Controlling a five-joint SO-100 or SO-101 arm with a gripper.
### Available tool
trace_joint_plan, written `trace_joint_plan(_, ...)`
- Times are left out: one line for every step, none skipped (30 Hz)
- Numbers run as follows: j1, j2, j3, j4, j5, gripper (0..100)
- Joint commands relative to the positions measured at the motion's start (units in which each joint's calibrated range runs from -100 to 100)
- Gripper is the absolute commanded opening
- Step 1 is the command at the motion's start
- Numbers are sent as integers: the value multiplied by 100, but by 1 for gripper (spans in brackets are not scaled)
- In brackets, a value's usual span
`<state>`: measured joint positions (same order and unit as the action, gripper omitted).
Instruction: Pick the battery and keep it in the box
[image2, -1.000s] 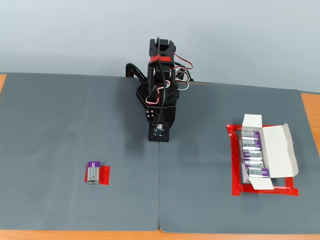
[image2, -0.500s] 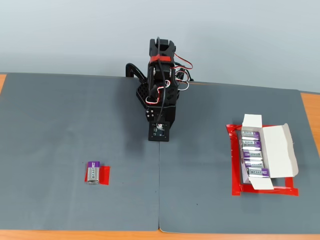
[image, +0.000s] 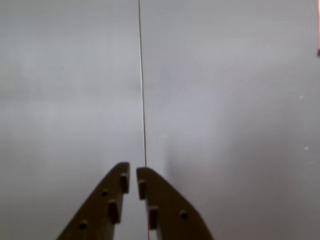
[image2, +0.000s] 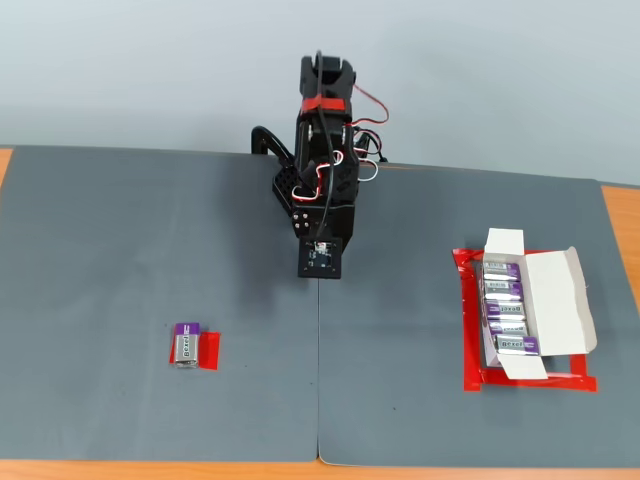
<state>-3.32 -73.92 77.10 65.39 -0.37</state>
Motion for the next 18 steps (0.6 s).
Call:
trace_joint_plan(52, 1020, -831, -428, -8, 2)
trace_joint_plan(82, 1258, -984, -506, 13, 2)
trace_joint_plan(149, 1470, -1156, -576, 13, 2)
trace_joint_plan(223, 1665, -1310, -671, 13, 2)
trace_joint_plan(291, 1851, -1473, -776, 18, 2)
trace_joint_plan(373, 2029, -1627, -862, 24, 2)
trace_joint_plan(462, 2182, -1780, -914, 29, 2)
trace_joint_plan(552, 2317, -1925, -949, 29, 2)
trace_joint_plan(626, 2445, -2061, -949, 39, 2)
trace_joint_plan(671, 2572, -2169, -932, 91, 2)
trace_joint_plan(731, 2699, -2251, -923, 222, 2)
trace_joint_plan(775, 2826, -2323, -932, 404, 2)
trace_joint_plan(843, 2936, -2405, -932, 581, 2)
trace_joint_plan(940, 3047, -2495, -941, 706, 2)
trace_joint_plan(1044, 3140, -2567, -941, 810, 2)
trace_joint_plan(1163, 3242, -2658, -949, 878, 2)
trace_joint_plan(1290, 3360, -2739, -949, 935, 2)
trace_joint_plan(1402, 3487, -2821, -949, 967, 2)
